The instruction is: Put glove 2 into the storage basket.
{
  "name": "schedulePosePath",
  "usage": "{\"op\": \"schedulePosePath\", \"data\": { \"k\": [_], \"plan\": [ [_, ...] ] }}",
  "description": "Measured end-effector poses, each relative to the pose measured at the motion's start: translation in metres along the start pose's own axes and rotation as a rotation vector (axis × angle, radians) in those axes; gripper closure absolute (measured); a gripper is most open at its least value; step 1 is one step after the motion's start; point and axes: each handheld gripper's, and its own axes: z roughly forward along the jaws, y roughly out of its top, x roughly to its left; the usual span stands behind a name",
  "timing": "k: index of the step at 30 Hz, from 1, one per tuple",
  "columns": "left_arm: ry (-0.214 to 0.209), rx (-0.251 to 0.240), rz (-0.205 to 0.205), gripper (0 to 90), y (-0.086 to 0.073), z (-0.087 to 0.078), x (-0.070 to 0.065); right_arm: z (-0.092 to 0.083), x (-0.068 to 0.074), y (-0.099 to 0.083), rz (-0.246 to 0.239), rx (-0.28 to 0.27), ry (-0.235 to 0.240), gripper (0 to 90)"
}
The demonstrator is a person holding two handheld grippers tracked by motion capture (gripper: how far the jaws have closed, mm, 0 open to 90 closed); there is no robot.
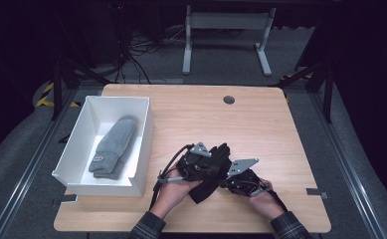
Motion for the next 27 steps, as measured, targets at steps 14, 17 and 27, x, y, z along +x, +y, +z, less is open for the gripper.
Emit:
{"op": "schedulePosePath", "data": {
  "k": [14,17,27],
  "plan": [
    [0.007,0.152,-0.021,89.4,-0.017,0.039,-0.003,-0.046,-0.021,-0.018,0.072,-0.082,-0.057,90.0],
    [0.014,0.151,-0.018,89.0,-0.019,0.041,-0.004,-0.056,-0.027,-0.024,0.089,-0.098,-0.083,84.5],
    [0.012,0.187,0.006,81.9,-0.024,0.026,-0.004,-0.068,-0.048,-0.059,0.188,-0.067,-0.205,40.7]
  ]
}}
